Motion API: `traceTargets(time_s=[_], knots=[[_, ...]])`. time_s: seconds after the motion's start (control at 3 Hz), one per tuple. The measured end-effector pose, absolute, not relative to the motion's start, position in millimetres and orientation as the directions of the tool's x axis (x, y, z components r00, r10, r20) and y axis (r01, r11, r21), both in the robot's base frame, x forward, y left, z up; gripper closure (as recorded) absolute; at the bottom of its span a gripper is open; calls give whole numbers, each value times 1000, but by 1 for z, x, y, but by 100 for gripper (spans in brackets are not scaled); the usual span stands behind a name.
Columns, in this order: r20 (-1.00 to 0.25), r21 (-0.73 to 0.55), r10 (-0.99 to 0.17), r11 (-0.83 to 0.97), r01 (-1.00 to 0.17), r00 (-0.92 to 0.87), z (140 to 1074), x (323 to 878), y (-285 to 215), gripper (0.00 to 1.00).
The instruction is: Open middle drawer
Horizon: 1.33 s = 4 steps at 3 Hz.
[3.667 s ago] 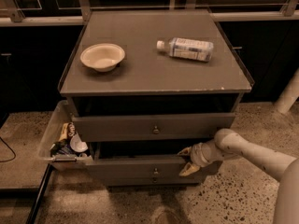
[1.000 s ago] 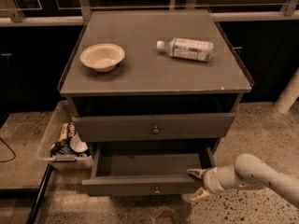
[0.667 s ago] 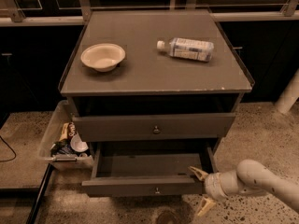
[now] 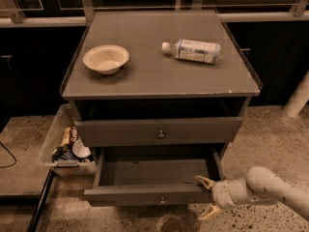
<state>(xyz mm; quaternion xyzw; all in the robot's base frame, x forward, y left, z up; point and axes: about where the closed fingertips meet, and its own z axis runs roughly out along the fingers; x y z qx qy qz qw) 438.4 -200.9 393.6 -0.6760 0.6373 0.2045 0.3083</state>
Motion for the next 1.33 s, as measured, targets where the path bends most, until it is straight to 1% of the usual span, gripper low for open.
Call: traceTargets(time_s=[1.0,1.33], knots=[[-667,-165,-737,-1,-986,112,407,435,-204,96],[-665,-170,-737,-5,-985,118,411,428,-207,100]])
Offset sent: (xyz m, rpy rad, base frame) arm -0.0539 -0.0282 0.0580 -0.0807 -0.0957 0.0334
